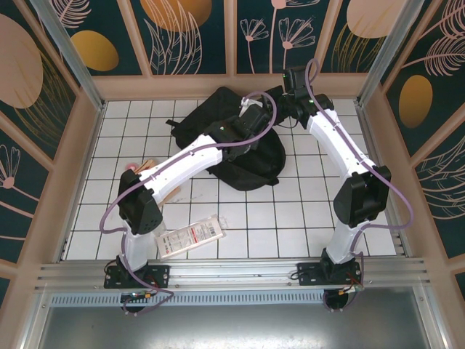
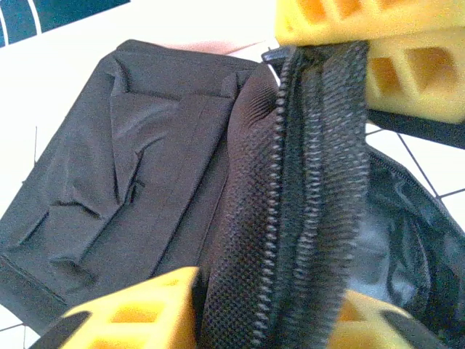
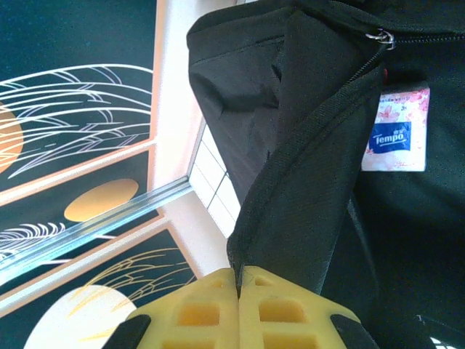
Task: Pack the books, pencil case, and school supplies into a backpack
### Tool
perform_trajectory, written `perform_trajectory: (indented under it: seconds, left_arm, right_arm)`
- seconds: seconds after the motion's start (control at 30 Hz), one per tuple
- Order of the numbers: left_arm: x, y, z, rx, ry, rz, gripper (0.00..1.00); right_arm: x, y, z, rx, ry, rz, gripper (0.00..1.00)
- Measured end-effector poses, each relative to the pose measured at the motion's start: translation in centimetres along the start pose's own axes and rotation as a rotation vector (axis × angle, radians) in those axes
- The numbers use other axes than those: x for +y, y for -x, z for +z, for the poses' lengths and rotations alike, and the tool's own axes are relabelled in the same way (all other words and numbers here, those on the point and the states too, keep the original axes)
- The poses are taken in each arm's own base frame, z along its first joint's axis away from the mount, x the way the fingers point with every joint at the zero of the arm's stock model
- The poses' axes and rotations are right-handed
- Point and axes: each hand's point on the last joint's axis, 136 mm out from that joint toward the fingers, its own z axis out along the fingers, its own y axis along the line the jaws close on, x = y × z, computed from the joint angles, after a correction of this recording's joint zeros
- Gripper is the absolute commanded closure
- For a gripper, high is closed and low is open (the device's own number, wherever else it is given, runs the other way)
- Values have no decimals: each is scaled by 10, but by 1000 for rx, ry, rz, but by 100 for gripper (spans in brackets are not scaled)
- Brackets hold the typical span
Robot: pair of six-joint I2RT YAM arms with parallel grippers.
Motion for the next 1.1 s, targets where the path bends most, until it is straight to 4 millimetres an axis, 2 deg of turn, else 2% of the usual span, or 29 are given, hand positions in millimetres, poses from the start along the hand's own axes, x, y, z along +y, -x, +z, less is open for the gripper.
perform_trajectory:
  seconds: [0.13, 0.23, 0.6, 0.8, 0.93, 1.1]
  left_arm:
    - [0, 5, -7, -9, -17, 7, 86]
    - [0, 7, -10, -11, -33, 11, 100]
    - [-3, 6, -11, 2, -131, 23, 100]
    - [17, 9, -17, -50, -318, -74, 100]
    - [37, 21, -23, -82, -394, -126, 100]
    - [29, 35, -13, -82, -455, -140, 100]
  right_arm:
    - [0, -1, 0, 6, 0, -6, 100]
    - [0, -2, 0, 12, 1, -11, 100]
    - [4, -3, 1, 22, 30, -59, 100]
    - [12, -14, -6, 41, 59, -141, 85]
    - [32, -20, -33, 4, 134, -235, 75]
    - [67, -37, -96, -89, 277, -446, 60]
